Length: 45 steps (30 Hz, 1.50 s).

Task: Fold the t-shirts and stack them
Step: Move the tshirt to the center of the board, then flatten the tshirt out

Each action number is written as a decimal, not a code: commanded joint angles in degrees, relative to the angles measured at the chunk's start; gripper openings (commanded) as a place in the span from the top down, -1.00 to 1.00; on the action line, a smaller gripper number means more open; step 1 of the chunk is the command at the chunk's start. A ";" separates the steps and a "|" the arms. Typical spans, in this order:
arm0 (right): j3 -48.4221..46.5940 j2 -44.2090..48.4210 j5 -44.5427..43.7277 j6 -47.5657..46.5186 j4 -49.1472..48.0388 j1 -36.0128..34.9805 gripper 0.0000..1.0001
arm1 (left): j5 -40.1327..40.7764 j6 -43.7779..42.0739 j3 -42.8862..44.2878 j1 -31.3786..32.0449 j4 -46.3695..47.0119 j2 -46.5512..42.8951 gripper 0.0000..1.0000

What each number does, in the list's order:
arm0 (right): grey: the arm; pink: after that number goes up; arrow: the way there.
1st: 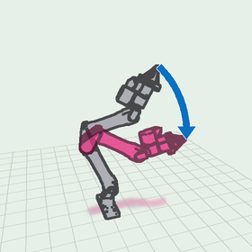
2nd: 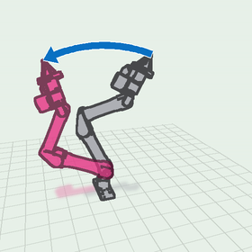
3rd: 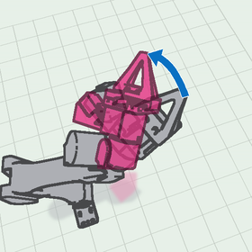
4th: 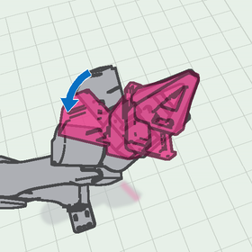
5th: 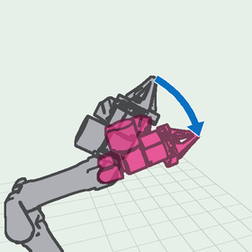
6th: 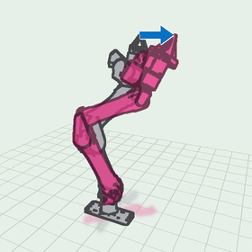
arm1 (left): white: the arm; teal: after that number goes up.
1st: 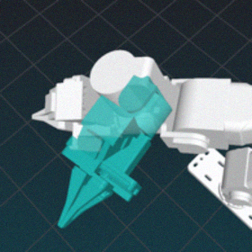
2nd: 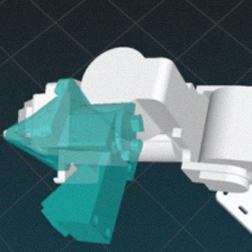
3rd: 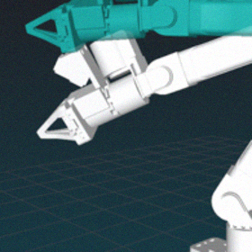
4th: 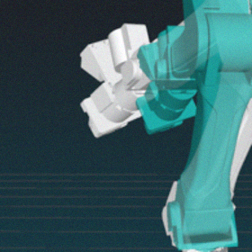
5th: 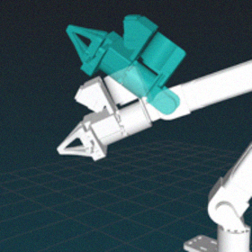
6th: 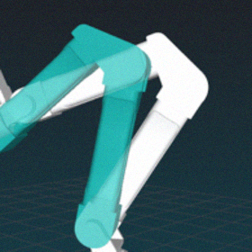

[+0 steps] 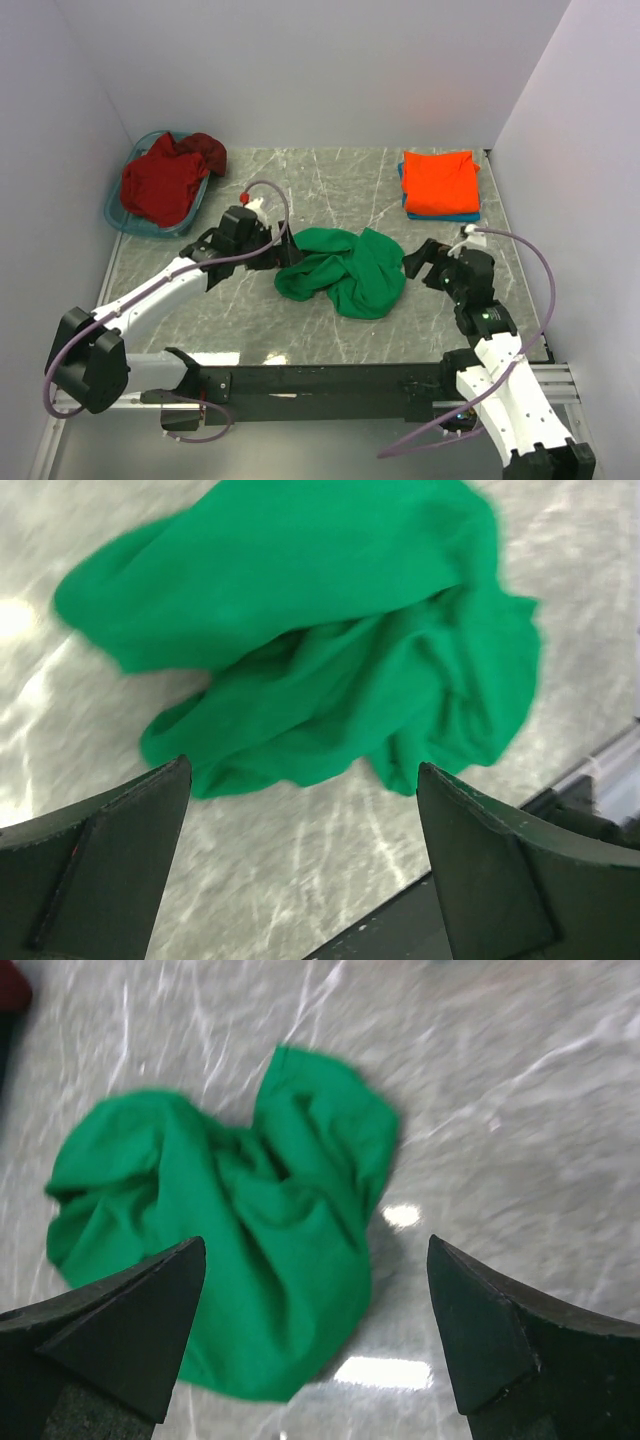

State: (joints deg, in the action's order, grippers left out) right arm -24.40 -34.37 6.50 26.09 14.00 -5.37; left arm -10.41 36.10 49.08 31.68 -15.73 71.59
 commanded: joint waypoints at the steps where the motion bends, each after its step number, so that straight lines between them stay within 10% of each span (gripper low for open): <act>1: -2.93 -0.26 -2.46 0.80 3.05 -5.17 -0.93 | 4.35 3.01 -3.98 -0.22 -0.44 -0.41 -0.99; 13: -1.26 -3.24 -6.41 8.28 9.90 -24.07 -0.87 | 0.31 2.58 -15.69 -2.23 13.35 2.30 -0.97; 20: -2.40 -6.76 -11.07 10.82 10.79 -31.63 -0.87 | -4.44 1.17 -12.35 -3.91 18.19 10.93 -0.59; 28: -3.98 -12.20 -16.60 11.45 9.04 -36.91 -0.84 | -7.34 0.55 -10.94 -4.00 19.07 15.59 0.99; 34: -5.74 -17.65 -21.53 11.36 6.31 -37.26 -0.66 | -6.64 0.82 -11.11 -4.00 18.10 12.97 0.99; 41: -10.74 -21.79 -27.85 11.44 11.13 -37.26 0.79 | -2.60 0.29 -10.93 -4.08 12.39 5.94 0.99; 45: -14.35 -18.81 -33.47 10.74 15.96 -37.26 1.00 | 1.26 0.46 -10.85 -4.43 8.97 -1.60 0.99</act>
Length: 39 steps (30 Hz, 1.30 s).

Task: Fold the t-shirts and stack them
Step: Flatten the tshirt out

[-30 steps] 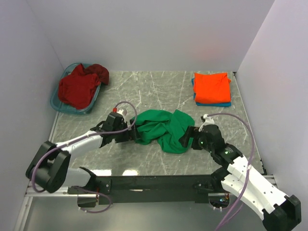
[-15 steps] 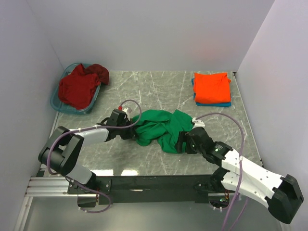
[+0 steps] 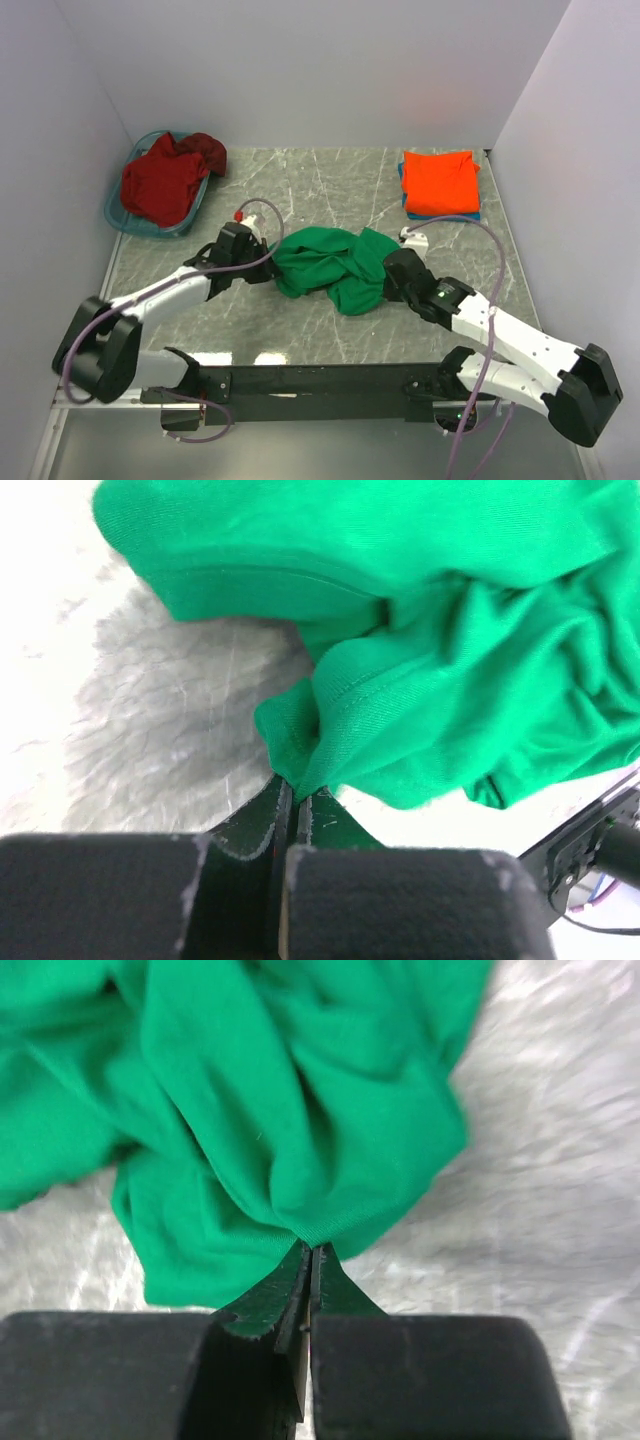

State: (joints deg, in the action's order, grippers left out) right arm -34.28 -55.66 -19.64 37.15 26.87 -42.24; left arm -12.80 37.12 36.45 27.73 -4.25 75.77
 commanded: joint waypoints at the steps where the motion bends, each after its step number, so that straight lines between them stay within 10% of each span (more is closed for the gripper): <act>1: -6.22 4.05 -9.95 -0.67 4.75 -0.21 1.00 | 5.57 -0.47 2.57 -0.83 -4.00 -7.20 0.99; 14: -28.00 16.45 -23.69 -8.66 9.60 0.14 1.00 | 25.61 1.28 19.97 -2.15 -12.36 -28.47 0.99; 32: -52.03 22.44 6.54 -15.00 13.99 0.14 1.00 | 18.51 0.75 41.51 -2.15 -15.07 -39.21 0.99; 39: -45.88 16.92 -13.24 -13.60 18.38 0.05 1.00 | 26.22 9.09 36.88 -2.15 -28.60 -29.30 0.82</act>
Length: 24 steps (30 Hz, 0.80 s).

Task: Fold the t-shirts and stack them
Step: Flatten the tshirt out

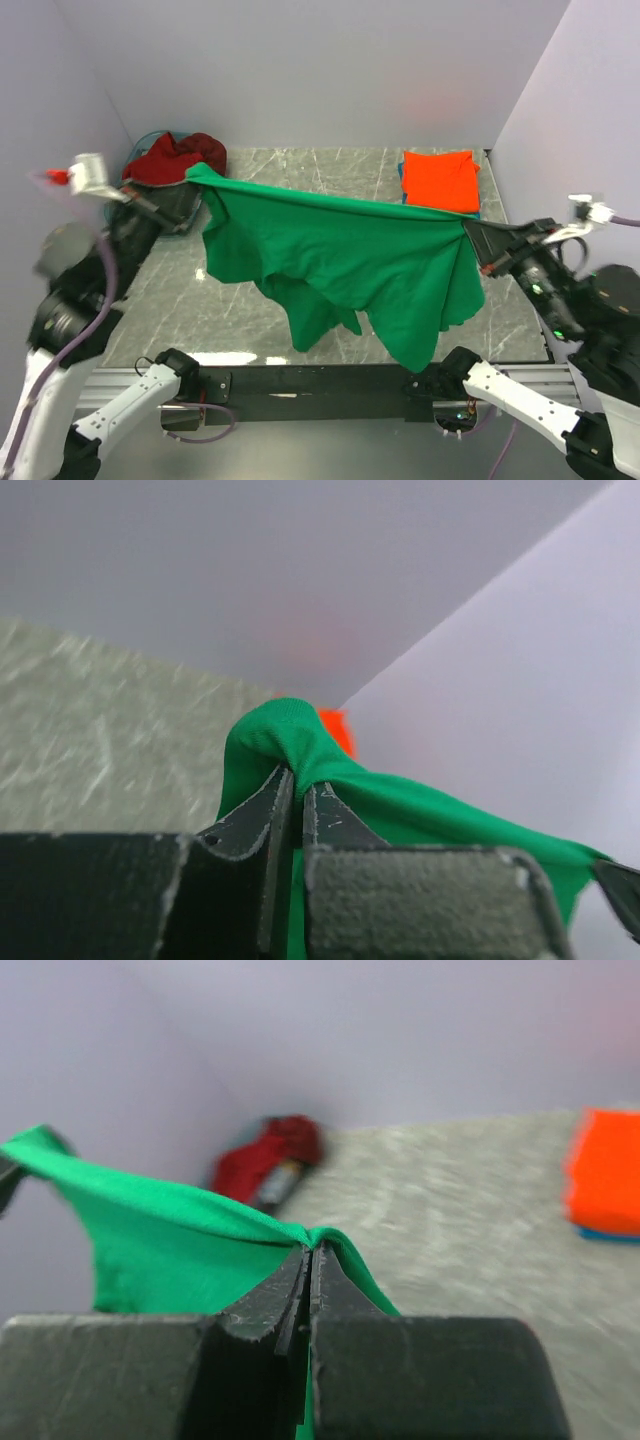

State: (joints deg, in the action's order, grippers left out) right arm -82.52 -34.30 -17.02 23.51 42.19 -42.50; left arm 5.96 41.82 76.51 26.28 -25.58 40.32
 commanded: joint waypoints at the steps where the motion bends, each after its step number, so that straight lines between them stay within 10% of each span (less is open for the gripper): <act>1: 4.80 -5.85 -18.55 0.22 3.24 0.40 1.00 | 8.36 4.93 -4.95 -0.71 -7.64 7.74 0.81; 3: 8.50 -10.92 -22.61 0.83 2.11 1.01 1.00 | 9.51 5.72 -11.17 -1.32 -6.94 13.17 0.81; 6: 18.07 -20.22 -6.17 -1.88 -7.18 14.76 1.00 | 0.26 5.12 -20.56 -8.85 2.61 21.60 0.75; 7: 22.88 -23.58 6.95 -1.97 -15.22 22.65 1.00 | -3.11 3.72 -22.96 -14.10 12.30 24.00 0.40; 8: 24.06 -27.36 9.69 -2.50 -18.26 25.07 1.00 | -6.97 3.10 -24.81 -16.68 16.40 26.46 -0.52; 9: 22.25 -36.44 10.24 -2.94 -20.03 26.23 0.89 | -15.54 3.44 -26.22 -20.88 19.31 31.53 -0.98; 14: 11.24 -53.75 7.87 -2.07 -13.01 27.30 -0.51 | -25.73 3.18 -23.60 -23.21 22.25 38.08 -0.99; 24: 28.70 -30.76 2.35 6.10 -18.54 27.47 -0.78 | -25.82 4.58 -40.11 -22.77 18.65 24.65 -0.99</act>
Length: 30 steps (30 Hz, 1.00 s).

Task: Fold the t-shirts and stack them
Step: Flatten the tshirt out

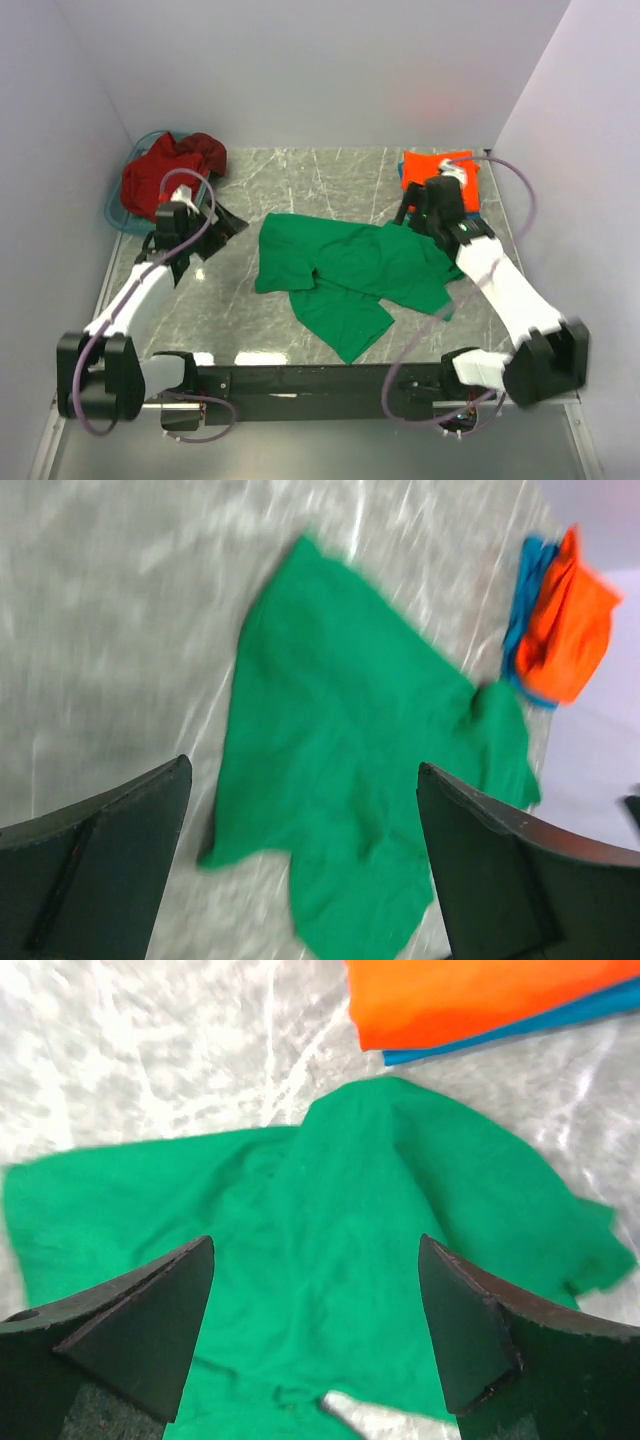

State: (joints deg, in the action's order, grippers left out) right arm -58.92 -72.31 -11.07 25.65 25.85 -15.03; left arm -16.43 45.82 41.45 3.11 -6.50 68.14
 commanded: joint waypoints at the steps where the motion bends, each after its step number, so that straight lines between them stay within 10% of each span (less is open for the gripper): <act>1: 6.87 9.62 -4.04 4.67 -2.46 0.17 -0.78 | -3.61 0.84 -6.63 0.58 -0.88 -4.41 -0.99; 11: 18.31 30.21 -7.91 9.51 -0.10 0.88 -0.82 | -2.99 4.97 -18.68 9.63 1.39 -9.70 -0.99; 30: 18.49 30.92 -8.27 8.80 2.98 0.88 -0.81 | -1.94 1.55 -15.17 11.74 8.51 7.27 -0.62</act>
State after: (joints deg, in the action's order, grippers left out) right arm -40.69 -41.93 -18.94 34.04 28.82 -14.35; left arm -19.68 50.00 25.56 14.61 1.34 73.32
